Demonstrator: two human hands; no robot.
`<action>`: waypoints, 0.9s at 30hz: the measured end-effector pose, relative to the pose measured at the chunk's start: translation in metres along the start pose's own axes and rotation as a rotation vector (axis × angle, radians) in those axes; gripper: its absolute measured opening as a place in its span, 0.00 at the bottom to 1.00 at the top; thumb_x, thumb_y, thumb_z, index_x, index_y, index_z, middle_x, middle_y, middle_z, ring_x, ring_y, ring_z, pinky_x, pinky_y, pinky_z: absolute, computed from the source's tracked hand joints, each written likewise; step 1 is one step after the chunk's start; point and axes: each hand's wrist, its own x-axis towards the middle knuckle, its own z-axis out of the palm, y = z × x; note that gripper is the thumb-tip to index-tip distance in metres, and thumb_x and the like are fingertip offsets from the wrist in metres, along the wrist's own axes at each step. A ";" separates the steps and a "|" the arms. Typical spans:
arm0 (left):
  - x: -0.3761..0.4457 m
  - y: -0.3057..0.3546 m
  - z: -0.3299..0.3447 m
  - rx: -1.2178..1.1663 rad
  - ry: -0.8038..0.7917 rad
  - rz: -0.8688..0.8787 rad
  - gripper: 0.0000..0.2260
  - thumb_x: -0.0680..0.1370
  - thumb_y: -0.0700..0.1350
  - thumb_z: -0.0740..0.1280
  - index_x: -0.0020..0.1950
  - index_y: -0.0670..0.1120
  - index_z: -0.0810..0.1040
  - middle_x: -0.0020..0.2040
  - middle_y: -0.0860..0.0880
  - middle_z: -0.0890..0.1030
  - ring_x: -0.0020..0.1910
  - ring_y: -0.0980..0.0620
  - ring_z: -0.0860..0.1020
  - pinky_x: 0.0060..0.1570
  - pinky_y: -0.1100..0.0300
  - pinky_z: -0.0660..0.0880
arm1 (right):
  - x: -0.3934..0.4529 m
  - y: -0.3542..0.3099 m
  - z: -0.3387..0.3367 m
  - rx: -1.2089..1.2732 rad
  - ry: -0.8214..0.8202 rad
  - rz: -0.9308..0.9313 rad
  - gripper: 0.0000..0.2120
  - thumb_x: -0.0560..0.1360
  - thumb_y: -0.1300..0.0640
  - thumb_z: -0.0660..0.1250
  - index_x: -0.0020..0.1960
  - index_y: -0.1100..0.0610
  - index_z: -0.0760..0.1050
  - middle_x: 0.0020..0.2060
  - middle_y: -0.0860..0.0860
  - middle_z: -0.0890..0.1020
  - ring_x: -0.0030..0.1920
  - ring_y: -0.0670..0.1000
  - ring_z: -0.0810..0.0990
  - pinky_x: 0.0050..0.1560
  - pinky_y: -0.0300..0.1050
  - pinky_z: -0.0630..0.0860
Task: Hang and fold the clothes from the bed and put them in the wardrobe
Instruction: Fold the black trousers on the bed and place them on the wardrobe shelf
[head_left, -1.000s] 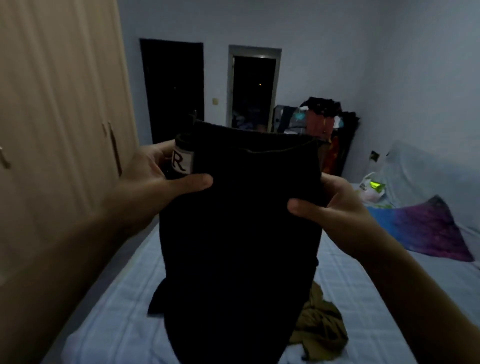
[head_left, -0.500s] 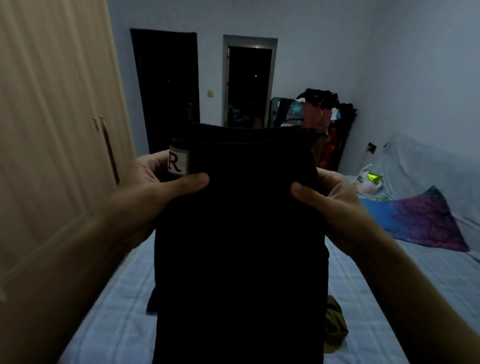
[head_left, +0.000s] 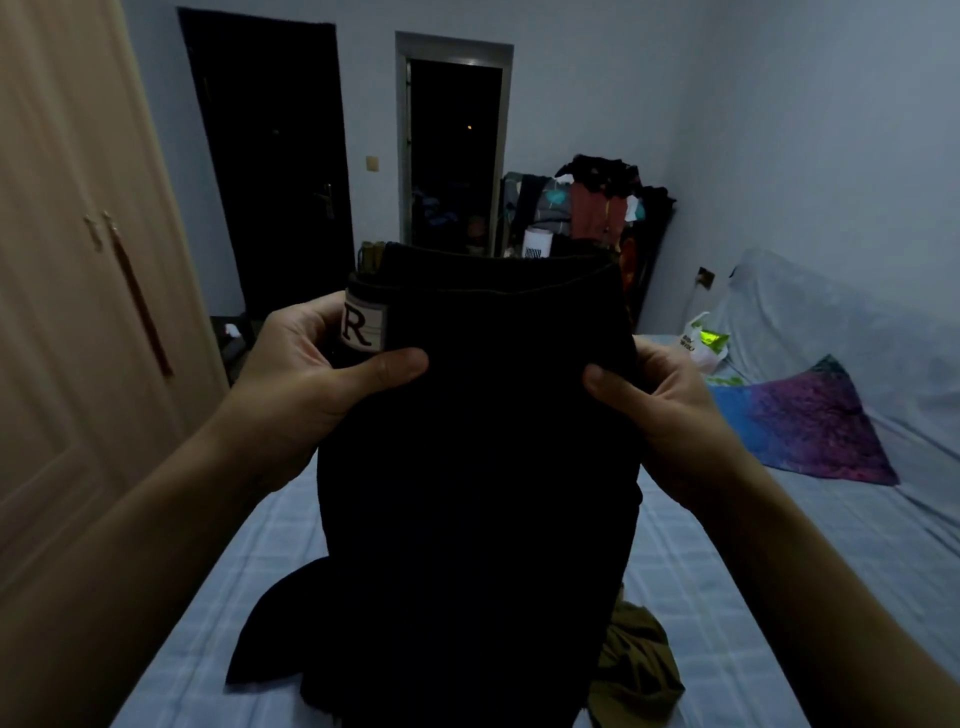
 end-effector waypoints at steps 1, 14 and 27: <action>0.014 -0.009 0.000 -0.002 0.002 -0.007 0.19 0.70 0.32 0.70 0.60 0.40 0.79 0.55 0.42 0.85 0.53 0.46 0.84 0.48 0.60 0.81 | 0.012 0.005 -0.008 0.005 0.008 0.003 0.13 0.68 0.57 0.71 0.52 0.55 0.83 0.48 0.55 0.84 0.47 0.51 0.83 0.46 0.40 0.81; 0.255 -0.158 -0.007 0.099 0.015 -0.220 0.25 0.67 0.48 0.80 0.61 0.44 0.81 0.57 0.42 0.84 0.55 0.45 0.84 0.50 0.57 0.82 | 0.232 0.132 -0.151 0.006 0.122 0.113 0.17 0.67 0.57 0.73 0.54 0.61 0.81 0.51 0.60 0.85 0.50 0.57 0.84 0.49 0.45 0.82; 0.442 -0.520 -0.086 1.283 0.002 -0.539 0.28 0.76 0.57 0.70 0.70 0.43 0.70 0.66 0.42 0.76 0.64 0.42 0.75 0.61 0.49 0.74 | 0.427 0.460 -0.314 -0.725 0.316 0.490 0.28 0.77 0.49 0.68 0.73 0.58 0.66 0.68 0.56 0.73 0.66 0.56 0.74 0.65 0.52 0.72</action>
